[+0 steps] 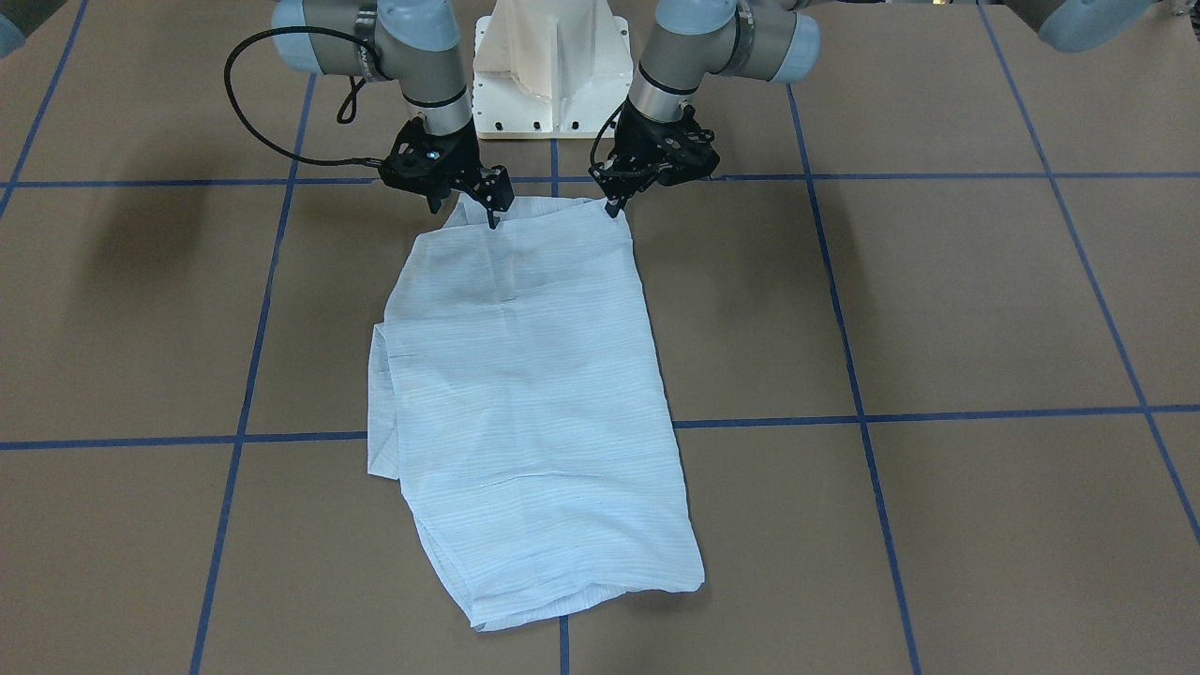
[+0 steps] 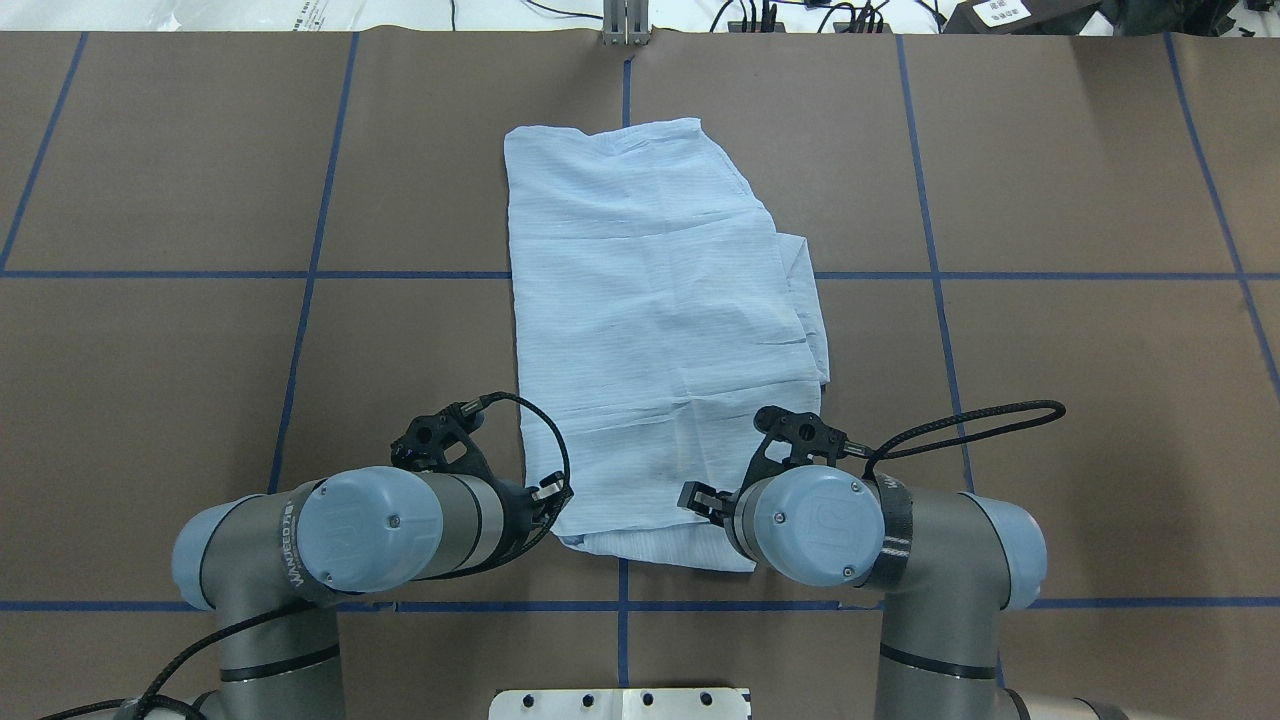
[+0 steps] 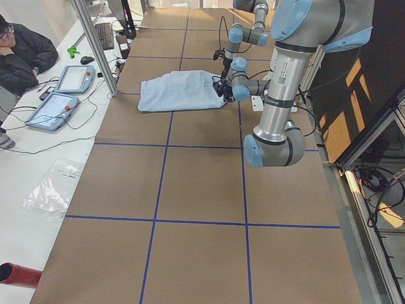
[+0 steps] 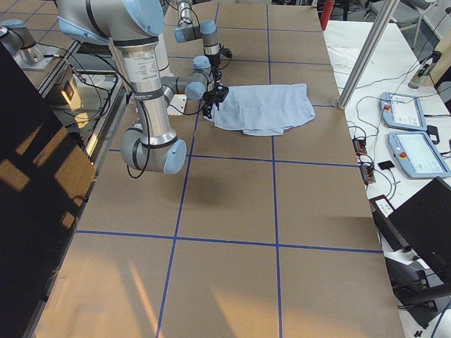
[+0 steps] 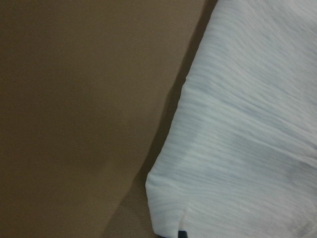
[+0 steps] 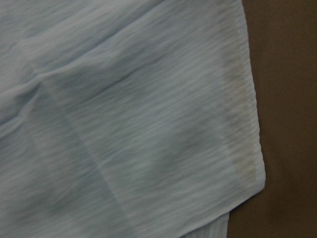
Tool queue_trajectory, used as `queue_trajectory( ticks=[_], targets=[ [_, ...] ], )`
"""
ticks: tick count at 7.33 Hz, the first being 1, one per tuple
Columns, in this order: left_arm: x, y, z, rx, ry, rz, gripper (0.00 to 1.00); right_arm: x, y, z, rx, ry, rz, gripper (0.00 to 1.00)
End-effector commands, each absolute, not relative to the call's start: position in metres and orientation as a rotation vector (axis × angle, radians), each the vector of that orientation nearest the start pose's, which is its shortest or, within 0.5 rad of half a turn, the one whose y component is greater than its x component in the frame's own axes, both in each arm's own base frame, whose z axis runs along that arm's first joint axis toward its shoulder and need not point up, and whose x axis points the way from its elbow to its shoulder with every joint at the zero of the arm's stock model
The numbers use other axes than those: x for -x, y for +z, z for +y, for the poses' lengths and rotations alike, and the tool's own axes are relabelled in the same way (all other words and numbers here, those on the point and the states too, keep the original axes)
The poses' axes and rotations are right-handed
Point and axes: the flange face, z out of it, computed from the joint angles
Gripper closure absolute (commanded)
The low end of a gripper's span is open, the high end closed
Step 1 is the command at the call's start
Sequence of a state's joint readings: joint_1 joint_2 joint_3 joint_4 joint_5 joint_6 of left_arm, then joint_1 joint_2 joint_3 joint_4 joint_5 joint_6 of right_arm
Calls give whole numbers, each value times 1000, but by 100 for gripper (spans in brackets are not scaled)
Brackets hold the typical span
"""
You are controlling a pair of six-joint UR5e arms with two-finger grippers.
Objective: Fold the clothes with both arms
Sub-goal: 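Grasp the shirt's near edge with both grippers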
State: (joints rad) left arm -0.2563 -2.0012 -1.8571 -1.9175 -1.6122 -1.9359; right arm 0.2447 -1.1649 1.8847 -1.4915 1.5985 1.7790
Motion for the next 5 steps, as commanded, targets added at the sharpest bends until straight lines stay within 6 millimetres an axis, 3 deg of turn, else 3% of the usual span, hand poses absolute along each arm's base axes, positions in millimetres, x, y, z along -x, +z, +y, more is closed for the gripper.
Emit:
queue_trajectory(
  ticks=[1,5],
  targets=[
    [-556,253,-280,94,-541,1073,100,556,292,-272,13,416,-799,0],
    [-560,257,-280,94,-540,1063,100,567,300,-271,15,410,-779,0]
  ],
)
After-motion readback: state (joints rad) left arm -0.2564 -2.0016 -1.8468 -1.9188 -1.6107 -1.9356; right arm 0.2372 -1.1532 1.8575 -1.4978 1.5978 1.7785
